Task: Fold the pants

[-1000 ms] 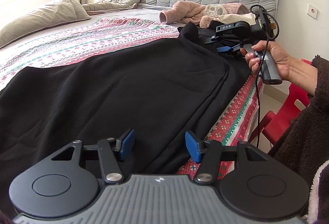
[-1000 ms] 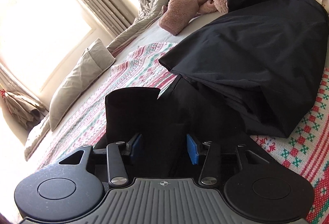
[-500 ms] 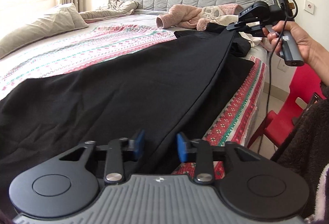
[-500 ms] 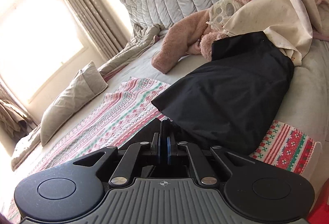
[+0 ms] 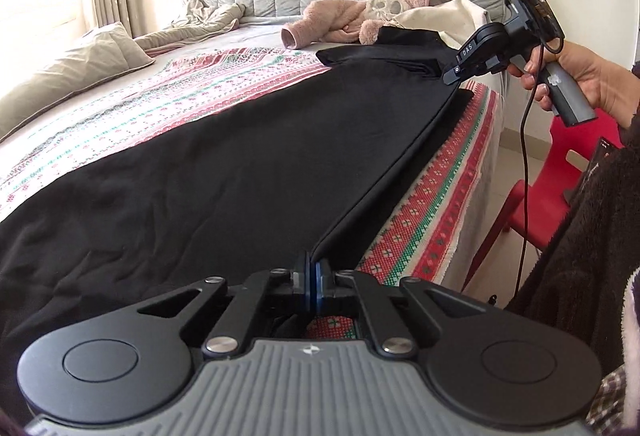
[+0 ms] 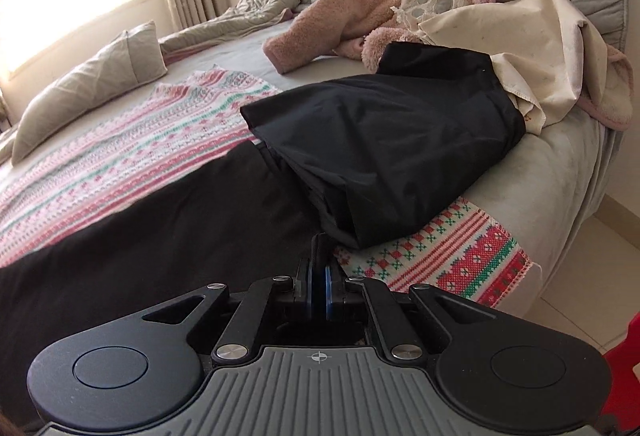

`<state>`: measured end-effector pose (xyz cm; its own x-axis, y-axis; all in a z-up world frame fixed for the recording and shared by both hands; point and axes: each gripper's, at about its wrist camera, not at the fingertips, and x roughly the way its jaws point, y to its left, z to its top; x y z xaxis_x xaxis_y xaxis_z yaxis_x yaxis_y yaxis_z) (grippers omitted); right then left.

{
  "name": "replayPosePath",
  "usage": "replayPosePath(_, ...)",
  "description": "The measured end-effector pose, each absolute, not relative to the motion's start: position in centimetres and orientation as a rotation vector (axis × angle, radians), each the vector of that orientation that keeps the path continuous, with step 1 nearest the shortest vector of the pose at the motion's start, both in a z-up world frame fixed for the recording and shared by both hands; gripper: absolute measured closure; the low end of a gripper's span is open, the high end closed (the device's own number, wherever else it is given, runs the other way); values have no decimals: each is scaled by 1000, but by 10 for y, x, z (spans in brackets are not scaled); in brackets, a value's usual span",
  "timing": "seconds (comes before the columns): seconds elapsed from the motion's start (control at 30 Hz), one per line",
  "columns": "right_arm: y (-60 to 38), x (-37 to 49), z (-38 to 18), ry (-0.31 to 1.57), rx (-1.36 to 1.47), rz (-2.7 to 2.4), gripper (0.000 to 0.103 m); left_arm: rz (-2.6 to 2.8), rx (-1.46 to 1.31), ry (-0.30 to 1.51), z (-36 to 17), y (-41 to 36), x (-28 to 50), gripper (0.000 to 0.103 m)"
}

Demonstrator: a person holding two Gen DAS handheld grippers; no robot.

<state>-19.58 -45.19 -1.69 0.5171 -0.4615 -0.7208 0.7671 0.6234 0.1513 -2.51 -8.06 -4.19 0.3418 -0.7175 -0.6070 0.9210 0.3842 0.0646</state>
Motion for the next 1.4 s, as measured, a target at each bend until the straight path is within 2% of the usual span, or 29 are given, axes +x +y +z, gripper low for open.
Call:
replayPosePath(0.5, -422, -169, -32, 923, 170, -830, 97, -1168, 447, 577, -41, -75, -26, 82)
replayPosePath(0.53, -418, -167, -32, 934, 135, -835, 90, -1175, 447, 577, -41, -74, -26, 81)
replayPosePath(0.57, -415, -165, -32, 943, 114, -841, 88, -1189, 439, 584, -40, -72, -25, 80)
replayPosePath(0.67, -412, -164, -20, 908, 108, -866, 80, -1181, 381, 562, -33, -60, -24, 56)
replayPosePath(0.7, -410, -165, -13, 878, 117, -861, 70, -1169, 363, 546, -29, -55, -22, 48)
replayPosePath(0.73, -408, -165, -6, 841, 128, -853, 55, -1150, 343, 531, -25, -50, -20, 39)
replayPosePath(0.8, -400, -163, 5, 774, 144, -824, 41, -1088, 305, 509, -18, -39, -10, 28)
replayPosePath(0.83, -395, -158, 11, 748, 150, -795, 40, -1044, 289, 500, -14, -33, -3, 24)
replayPosePath(0.9, -384, -147, 17, 715, 167, -722, 39, -947, 273, 495, -8, -23, 14, 23)
replayPosePath(1.0, -368, -123, 20, 675, 217, -588, 31, -793, 241, 519, 3, -6, 47, 22)
replayPosePath(1.2, -326, -65, 20, 644, 273, -322, 31, -518, 127, 555, 16, 40, 122, 20)
replayPosePath(1.4, -269, -11, 21, 643, 210, -127, 31, -466, -16, 660, -4, 61, 194, 21)
